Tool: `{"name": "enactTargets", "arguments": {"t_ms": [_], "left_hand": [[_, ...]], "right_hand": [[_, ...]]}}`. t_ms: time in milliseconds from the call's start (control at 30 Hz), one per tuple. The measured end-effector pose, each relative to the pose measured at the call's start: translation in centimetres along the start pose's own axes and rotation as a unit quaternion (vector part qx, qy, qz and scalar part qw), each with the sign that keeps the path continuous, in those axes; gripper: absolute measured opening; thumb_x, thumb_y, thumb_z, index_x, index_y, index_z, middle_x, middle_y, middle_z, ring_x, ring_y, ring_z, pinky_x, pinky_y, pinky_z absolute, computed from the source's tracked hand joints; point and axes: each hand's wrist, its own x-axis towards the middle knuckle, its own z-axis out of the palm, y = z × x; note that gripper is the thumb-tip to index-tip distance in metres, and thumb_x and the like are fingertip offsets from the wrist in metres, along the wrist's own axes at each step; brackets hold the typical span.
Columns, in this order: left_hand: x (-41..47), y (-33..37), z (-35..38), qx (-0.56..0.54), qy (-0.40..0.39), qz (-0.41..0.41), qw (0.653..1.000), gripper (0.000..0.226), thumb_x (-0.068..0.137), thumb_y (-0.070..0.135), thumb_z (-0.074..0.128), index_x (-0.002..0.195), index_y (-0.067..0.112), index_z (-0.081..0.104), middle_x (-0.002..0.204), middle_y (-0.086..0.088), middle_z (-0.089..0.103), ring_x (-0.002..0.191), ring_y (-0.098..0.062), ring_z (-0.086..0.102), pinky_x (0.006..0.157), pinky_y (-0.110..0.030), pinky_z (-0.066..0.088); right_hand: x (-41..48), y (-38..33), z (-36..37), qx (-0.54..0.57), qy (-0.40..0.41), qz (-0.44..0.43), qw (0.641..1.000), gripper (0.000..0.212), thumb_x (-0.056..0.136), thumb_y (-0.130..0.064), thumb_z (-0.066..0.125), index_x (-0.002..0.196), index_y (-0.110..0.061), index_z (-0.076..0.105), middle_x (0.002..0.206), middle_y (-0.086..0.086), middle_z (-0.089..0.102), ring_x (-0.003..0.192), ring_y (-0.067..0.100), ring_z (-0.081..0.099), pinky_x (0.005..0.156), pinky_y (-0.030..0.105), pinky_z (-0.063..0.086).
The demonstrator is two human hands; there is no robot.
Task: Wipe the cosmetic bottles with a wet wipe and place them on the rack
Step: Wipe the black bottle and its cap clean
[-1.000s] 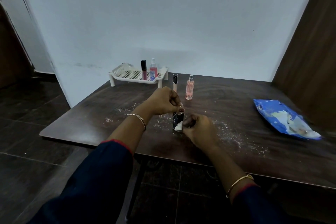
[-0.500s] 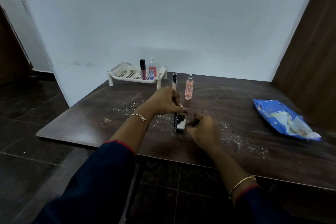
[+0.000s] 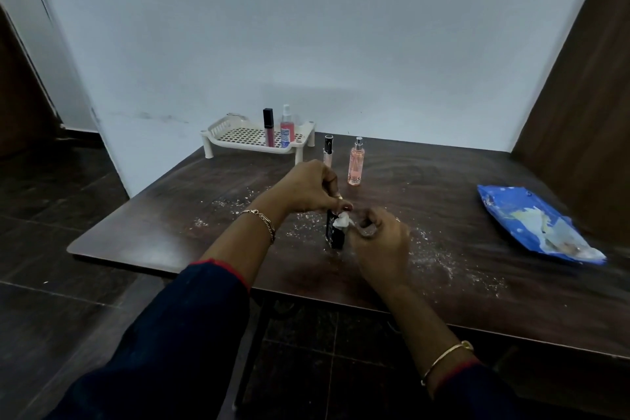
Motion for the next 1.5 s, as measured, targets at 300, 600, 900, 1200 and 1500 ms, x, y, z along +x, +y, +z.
{"name": "enactTargets", "arguments": {"t_ms": [300, 600, 900, 1200, 1500], "left_hand": [[-0.2, -0.2, -0.3, -0.020, -0.017, 0.003, 1.000, 0.020, 0.078, 0.016, 0.074, 0.090, 0.002, 0.067, 0.082, -0.013, 0.073, 0.075, -0.024, 0.072, 0.074, -0.034, 0.060], [-0.1, 0.1, -0.3, 0.020, 0.002, 0.001, 1.000, 0.018, 0.077, 0.017, 0.076, 0.086, 0.005, 0.068, 0.079, -0.007, 0.072, 0.065, -0.010, 0.068, 0.070, -0.023, 0.057], [-0.1, 0.0, -0.2, 0.022, 0.002, 0.001, 1.000, 0.021, 0.076, 0.019, 0.076, 0.088, 0.002, 0.069, 0.081, -0.008, 0.073, 0.072, -0.015, 0.070, 0.076, -0.030, 0.058], [0.1, -0.4, -0.5, 0.031, -0.010, -0.002, 0.999, 0.022, 0.077, 0.023, 0.076, 0.087, 0.005, 0.070, 0.078, -0.002, 0.069, 0.068, -0.008, 0.061, 0.066, -0.019, 0.048], [0.4, -0.6, -0.6, 0.015, -0.031, -0.004, 0.999, 0.025, 0.076, 0.026, 0.076, 0.085, 0.003, 0.069, 0.079, -0.005, 0.068, 0.069, -0.010, 0.059, 0.067, -0.024, 0.049]], "right_hand": [[1.7, 1.5, 0.1, 0.028, -0.082, 0.019, 0.996, 0.009, 0.078, -0.011, 0.068, 0.085, -0.016, 0.068, 0.077, -0.005, 0.065, 0.069, 0.014, 0.057, 0.061, 0.029, 0.045], [-0.4, 0.2, 1.1, 0.085, -0.007, -0.022, 0.996, 0.008, 0.081, -0.007, 0.067, 0.084, -0.014, 0.065, 0.081, -0.005, 0.062, 0.073, 0.007, 0.058, 0.063, 0.027, 0.050], [-0.1, 0.9, -0.8, -0.170, -0.113, -0.319, 0.925, 0.013, 0.074, -0.002, 0.068, 0.083, -0.011, 0.068, 0.083, 0.004, 0.061, 0.060, 0.021, 0.057, 0.050, 0.030, 0.046], [1.3, 1.0, -1.8, -0.144, -0.192, -0.316, 0.918, 0.014, 0.079, -0.006, 0.060, 0.090, -0.007, 0.069, 0.091, 0.008, 0.064, 0.070, 0.026, 0.063, 0.058, 0.034, 0.052], [1.0, 1.4, -1.3, -0.199, -0.219, -0.338, 0.893, 0.016, 0.085, -0.019, 0.052, 0.092, -0.016, 0.066, 0.092, 0.005, 0.060, 0.062, 0.026, 0.061, 0.045, 0.037, 0.049]]}}
